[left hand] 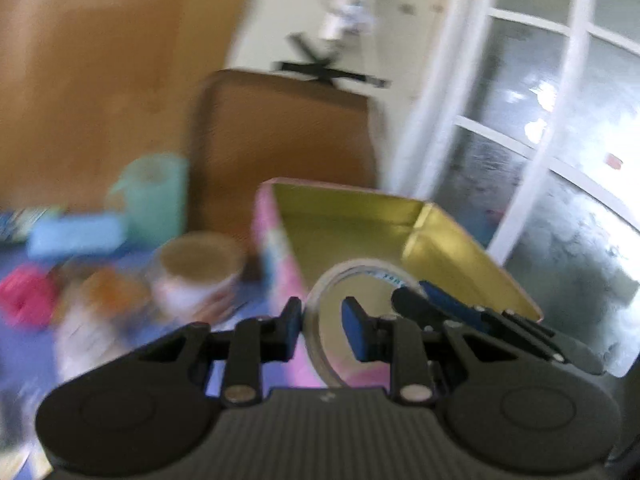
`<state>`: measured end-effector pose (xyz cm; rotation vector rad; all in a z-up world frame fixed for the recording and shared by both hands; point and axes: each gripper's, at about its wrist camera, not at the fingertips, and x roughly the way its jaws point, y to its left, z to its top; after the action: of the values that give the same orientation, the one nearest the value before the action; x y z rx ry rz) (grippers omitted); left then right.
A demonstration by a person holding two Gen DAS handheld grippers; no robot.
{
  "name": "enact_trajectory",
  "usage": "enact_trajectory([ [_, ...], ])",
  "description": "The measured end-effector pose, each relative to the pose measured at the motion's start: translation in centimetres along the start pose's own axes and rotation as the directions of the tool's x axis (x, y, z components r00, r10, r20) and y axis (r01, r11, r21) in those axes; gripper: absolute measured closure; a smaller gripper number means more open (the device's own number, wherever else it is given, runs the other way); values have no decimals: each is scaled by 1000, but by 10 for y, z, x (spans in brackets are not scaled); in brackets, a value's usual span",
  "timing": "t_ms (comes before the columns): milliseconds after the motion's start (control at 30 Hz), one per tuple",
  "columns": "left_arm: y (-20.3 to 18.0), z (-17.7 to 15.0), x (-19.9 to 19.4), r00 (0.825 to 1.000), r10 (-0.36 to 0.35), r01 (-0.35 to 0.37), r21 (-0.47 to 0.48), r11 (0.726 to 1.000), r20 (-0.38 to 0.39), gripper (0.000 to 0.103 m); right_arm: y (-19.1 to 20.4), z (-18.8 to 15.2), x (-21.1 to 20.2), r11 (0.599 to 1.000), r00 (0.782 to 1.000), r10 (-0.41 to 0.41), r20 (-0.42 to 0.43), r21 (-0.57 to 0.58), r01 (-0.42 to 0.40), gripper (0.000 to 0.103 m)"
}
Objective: Organize soft objects
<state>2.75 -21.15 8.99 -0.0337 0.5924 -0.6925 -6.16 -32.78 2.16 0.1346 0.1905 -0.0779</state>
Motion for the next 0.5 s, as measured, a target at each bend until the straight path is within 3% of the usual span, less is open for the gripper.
enact_trajectory([
  [33,-10,4,11,1000,-7,8,19,1000,-7,58,-11,1,5,1000,1000,-14,-12,23,14,89],
  [67,-16,4,19,1000,-2,2,24,1000,-8,52,-22,1,14,999,999,-28,-34,40,29,89],
  [133,-17,0,28,1000,18,-18,5,1000,-18,54,-37,-2,36,996,992,-76,-98,44,80,82],
  [167,-13,-5,26,1000,16,-17,-24,1000,-22,54,-42,-4,46,994,985,-88,-146,47,95,73],
  [200,-7,-9,21,1000,5,-6,-45,999,-17,54,-48,-6,49,993,984,-79,-158,69,91,54],
  [233,1,-15,12,1000,1,-1,-56,998,-7,54,-51,-8,48,993,987,-71,-143,85,84,51],
  [367,44,-37,-38,994,99,-94,-85,992,56,51,-48,-4,36,989,993,-104,-57,99,109,51],
  [500,108,-77,-98,959,275,-257,-206,944,63,51,-18,2,21,995,1000,30,5,91,-31,51],
])
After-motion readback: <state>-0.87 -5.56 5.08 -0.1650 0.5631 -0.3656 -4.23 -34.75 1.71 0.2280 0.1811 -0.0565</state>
